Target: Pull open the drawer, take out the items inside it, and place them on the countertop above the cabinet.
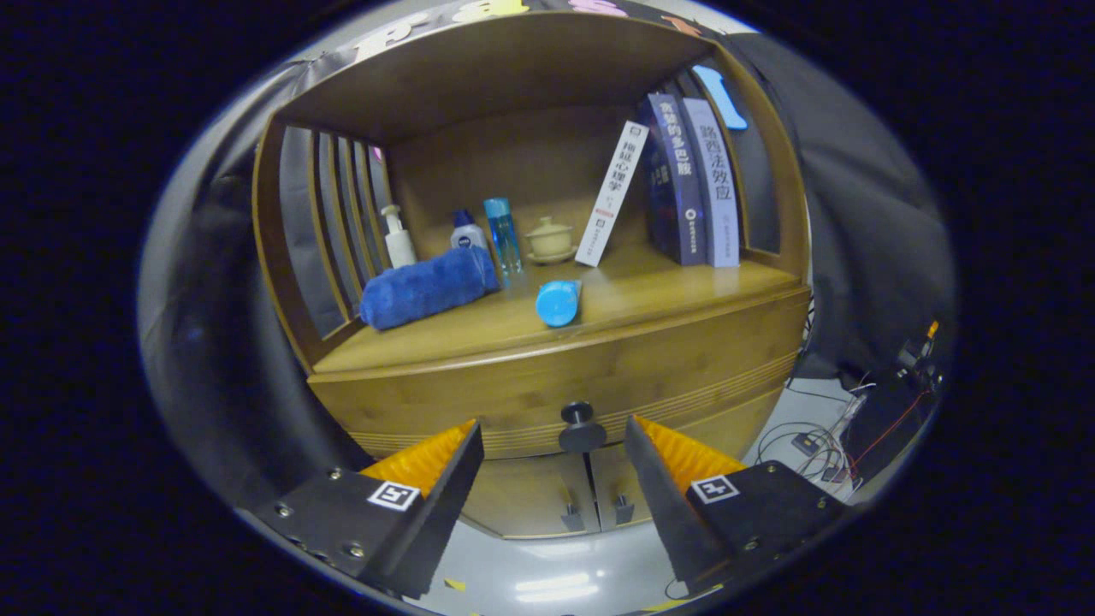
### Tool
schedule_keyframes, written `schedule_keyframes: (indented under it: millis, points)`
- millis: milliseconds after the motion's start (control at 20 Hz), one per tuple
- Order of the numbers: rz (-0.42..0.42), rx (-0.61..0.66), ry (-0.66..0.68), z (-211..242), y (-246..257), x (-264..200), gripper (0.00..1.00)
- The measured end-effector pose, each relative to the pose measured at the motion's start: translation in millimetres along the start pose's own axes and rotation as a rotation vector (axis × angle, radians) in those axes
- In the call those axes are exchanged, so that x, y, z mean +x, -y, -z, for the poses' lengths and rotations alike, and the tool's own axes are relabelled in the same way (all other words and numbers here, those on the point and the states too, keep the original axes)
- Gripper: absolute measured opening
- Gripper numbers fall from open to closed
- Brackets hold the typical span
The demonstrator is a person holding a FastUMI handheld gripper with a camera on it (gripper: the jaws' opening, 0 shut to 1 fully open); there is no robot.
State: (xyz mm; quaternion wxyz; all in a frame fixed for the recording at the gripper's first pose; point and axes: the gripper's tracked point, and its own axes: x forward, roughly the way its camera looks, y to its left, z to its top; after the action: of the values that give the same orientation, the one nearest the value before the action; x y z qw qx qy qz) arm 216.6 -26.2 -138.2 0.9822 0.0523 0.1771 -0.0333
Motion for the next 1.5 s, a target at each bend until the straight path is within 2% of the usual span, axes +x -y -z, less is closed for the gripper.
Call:
schedule_keyframes:
  millis: [450,850,1150,1500]
  points:
    - [-0.043,0.009,0.187,-77,-13,-125,0.99]
    - [-0.034,0.003,0.365,-134,-10,-245,0.99]
    - [-0.091,-0.018,0.416,-135,-25,-292,0.99]
    - [-0.151,-0.107,0.39,-79,-57,-294,0.99]
